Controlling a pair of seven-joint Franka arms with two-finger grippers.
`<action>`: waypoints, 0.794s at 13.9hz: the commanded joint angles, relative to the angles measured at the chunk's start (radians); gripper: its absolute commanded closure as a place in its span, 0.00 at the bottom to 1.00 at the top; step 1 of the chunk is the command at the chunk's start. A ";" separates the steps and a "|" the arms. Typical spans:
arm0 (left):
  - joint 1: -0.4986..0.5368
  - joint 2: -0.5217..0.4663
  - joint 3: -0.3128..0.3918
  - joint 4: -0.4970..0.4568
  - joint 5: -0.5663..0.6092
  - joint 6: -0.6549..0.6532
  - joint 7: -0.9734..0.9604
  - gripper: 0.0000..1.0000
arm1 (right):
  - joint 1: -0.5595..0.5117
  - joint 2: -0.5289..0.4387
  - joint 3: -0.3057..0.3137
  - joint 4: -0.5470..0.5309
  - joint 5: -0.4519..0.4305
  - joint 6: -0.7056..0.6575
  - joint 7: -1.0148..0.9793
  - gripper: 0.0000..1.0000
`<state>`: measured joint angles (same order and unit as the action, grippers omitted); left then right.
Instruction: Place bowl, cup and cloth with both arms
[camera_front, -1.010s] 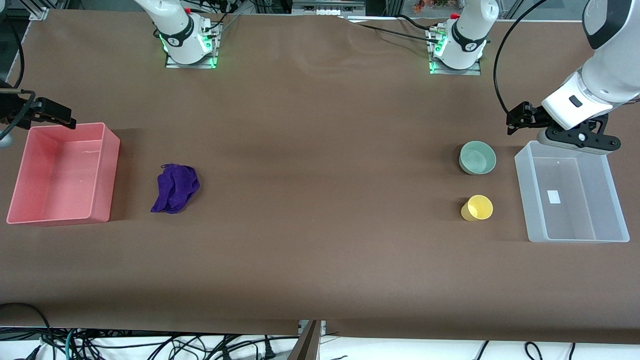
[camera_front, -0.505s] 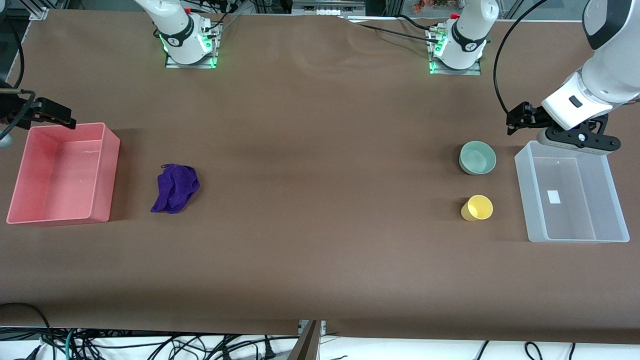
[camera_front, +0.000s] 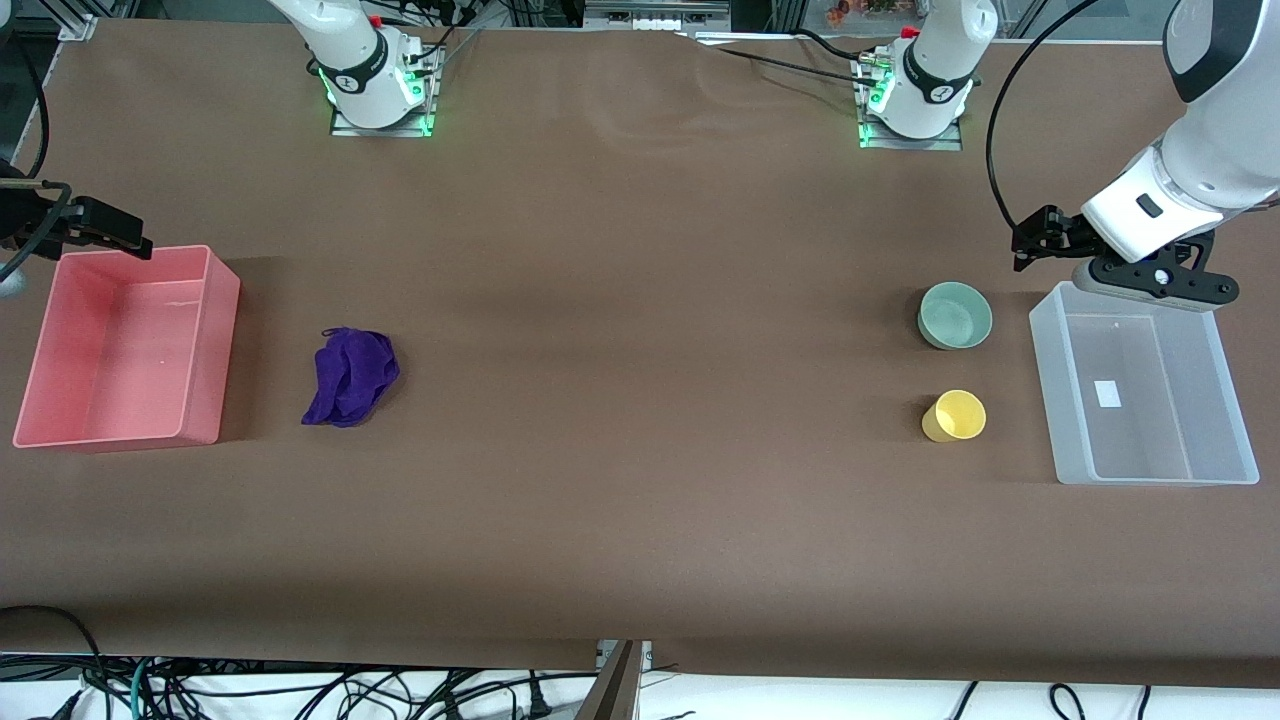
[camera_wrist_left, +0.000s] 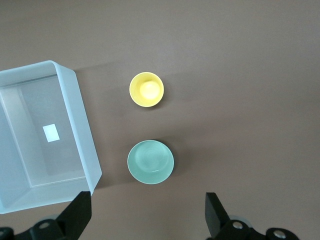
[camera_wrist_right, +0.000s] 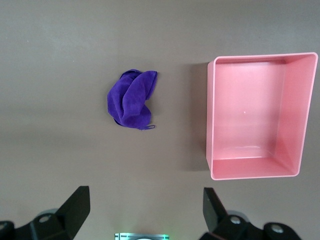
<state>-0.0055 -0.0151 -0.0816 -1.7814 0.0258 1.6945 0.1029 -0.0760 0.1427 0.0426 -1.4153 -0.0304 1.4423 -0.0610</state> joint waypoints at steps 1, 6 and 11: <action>0.001 0.041 0.002 0.022 -0.020 -0.061 0.003 0.00 | -0.007 0.001 0.000 -0.007 0.015 0.036 -0.010 0.00; 0.016 0.066 0.003 0.008 -0.010 -0.075 0.011 0.00 | -0.013 0.037 -0.001 -0.022 0.018 0.076 -0.010 0.00; 0.030 0.148 0.002 -0.016 -0.009 -0.062 0.029 0.00 | -0.007 0.029 0.017 -0.129 0.012 0.191 -0.008 0.00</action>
<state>0.0208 0.0954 -0.0784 -1.8028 0.0258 1.6306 0.1090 -0.0780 0.1977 0.0455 -1.4828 -0.0286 1.5860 -0.0610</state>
